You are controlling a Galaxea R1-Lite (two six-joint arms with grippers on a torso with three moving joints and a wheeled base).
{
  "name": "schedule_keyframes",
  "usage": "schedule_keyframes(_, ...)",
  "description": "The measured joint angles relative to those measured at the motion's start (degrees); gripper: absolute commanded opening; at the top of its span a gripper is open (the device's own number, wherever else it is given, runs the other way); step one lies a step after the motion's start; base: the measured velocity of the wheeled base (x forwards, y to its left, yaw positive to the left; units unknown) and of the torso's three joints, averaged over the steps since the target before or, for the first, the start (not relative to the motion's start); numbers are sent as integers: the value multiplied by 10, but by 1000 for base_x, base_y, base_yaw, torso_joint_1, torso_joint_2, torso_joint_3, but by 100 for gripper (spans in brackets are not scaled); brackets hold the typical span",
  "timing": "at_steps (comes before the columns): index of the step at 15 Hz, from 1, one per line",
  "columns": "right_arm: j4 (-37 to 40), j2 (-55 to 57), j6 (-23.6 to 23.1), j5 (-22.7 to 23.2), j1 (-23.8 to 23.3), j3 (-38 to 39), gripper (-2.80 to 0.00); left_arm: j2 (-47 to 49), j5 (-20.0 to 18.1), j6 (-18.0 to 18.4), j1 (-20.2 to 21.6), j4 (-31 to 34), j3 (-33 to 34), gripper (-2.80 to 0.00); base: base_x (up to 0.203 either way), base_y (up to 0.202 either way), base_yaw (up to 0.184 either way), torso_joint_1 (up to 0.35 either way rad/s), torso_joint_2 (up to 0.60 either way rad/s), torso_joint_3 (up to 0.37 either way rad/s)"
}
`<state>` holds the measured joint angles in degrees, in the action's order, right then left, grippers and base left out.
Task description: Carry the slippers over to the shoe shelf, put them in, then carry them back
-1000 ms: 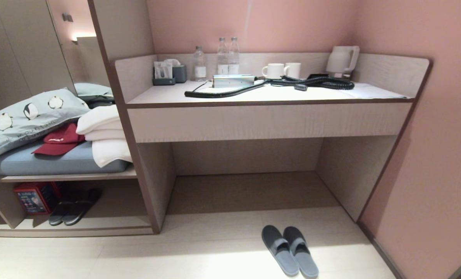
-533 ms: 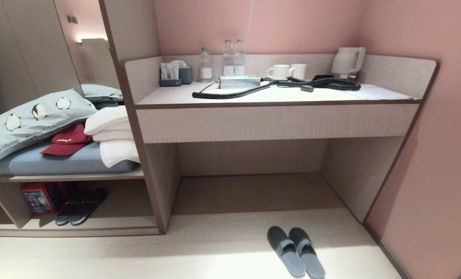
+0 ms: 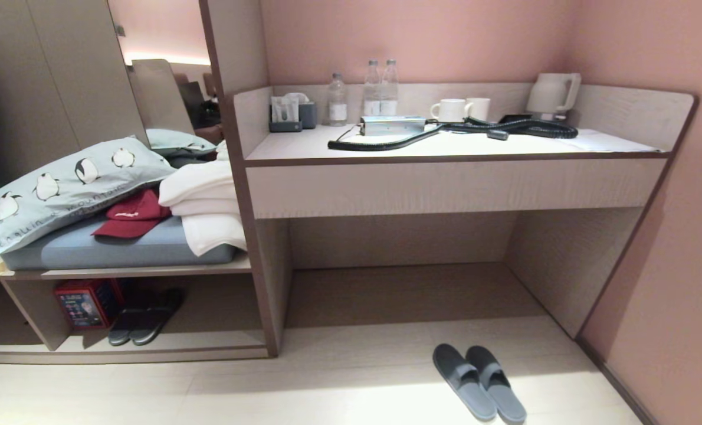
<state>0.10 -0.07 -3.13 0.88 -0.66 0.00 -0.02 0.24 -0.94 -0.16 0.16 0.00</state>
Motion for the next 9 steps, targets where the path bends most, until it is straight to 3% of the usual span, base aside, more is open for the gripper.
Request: schedule_keyframes(9, 0, 0, 0, 0, -1, 0, -280, 0, 0, 0, 0, 0, 0, -280, 0, 195, -3, 3, 1, 3)
